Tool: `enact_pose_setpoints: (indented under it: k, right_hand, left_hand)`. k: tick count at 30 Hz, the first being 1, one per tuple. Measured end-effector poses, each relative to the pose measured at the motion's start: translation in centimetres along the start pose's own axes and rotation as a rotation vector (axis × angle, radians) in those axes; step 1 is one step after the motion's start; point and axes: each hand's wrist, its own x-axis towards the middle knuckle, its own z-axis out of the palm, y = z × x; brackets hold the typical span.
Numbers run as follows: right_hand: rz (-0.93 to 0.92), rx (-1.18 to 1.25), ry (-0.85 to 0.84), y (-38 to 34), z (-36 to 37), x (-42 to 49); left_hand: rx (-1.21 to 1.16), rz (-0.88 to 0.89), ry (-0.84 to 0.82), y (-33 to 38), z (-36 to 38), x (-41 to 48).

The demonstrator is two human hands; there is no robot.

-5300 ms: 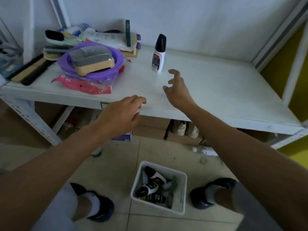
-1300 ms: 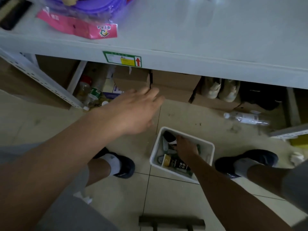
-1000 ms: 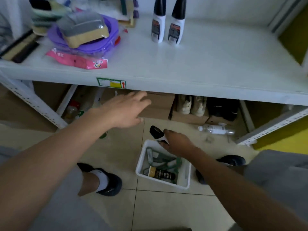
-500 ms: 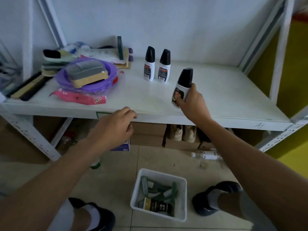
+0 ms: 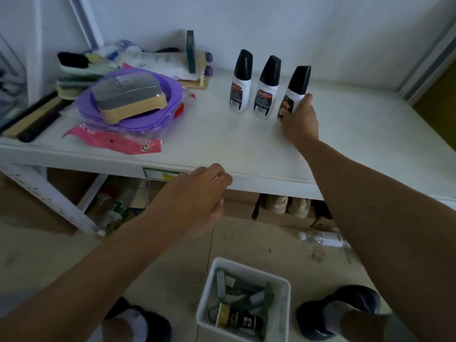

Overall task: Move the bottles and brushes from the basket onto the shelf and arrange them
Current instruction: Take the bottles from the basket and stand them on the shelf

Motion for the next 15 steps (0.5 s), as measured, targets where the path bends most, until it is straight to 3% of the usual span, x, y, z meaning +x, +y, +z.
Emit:
enact_pose_setpoints:
  k: [6,15]
  right_hand:
    - [0.078,0.122,-0.057,-0.8,-1.7,-4.0]
    - [-0.306,0.068,-0.143,0.1,-4.1,-18.5]
  left_hand:
    - [-0.015,-0.029,-0.001,0.9,-0.4,-0.6]
    - [-0.016,-0.086,-0.052,1.9,-0.9,-4.6]
